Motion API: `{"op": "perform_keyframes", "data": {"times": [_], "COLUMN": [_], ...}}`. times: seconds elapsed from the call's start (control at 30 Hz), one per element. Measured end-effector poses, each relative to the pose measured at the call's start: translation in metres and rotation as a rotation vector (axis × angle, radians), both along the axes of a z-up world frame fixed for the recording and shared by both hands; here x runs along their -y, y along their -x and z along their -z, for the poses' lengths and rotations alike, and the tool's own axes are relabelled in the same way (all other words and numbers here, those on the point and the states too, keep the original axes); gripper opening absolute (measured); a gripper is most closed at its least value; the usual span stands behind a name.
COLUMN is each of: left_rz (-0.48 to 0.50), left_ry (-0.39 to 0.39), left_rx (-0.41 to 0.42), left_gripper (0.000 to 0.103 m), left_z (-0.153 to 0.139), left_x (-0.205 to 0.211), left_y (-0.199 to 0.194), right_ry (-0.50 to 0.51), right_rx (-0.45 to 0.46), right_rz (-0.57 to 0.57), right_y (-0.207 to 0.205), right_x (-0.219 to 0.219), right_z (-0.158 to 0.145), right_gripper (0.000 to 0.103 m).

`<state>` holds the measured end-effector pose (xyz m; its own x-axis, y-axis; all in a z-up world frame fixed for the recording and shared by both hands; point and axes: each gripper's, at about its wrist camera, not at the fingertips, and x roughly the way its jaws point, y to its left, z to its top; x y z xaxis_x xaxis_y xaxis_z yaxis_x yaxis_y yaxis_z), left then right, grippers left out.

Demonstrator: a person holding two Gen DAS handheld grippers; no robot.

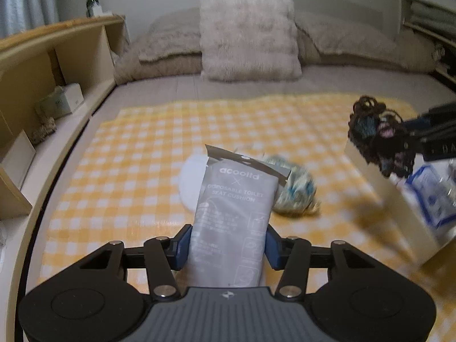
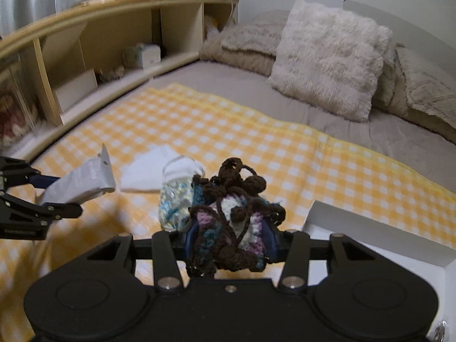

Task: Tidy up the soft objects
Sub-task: 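Carry the grey packet with the left tool while the right tool carries the crocheted flower to the box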

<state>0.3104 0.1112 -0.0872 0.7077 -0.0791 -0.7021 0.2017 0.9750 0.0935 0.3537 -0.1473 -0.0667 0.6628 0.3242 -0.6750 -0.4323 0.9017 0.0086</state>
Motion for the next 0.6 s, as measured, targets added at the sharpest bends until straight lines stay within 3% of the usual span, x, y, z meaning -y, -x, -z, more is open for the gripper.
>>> {"op": "perform_keyframes", "data": {"times": [0.4,0.6], "left_rz": [-0.035,-0.023], "left_ry": [0.087,0.129], "left_rx": [0.108,0.145], "left_gripper": [0.052,0.052], "left_z": [-0.054,-0.08], "left_x": [0.033,0.058], "left_y": [0.016,0.01], "right_ry": [-0.096,-0.124], "right_rx": [0.092,0.137], "right_rz": [0.026,0.104], "right_y": [0.034,0.039], "right_x": [0.039,0.07], "right_z": [-0.047,-0.078], "right_gripper": [0.047,0.047]}}
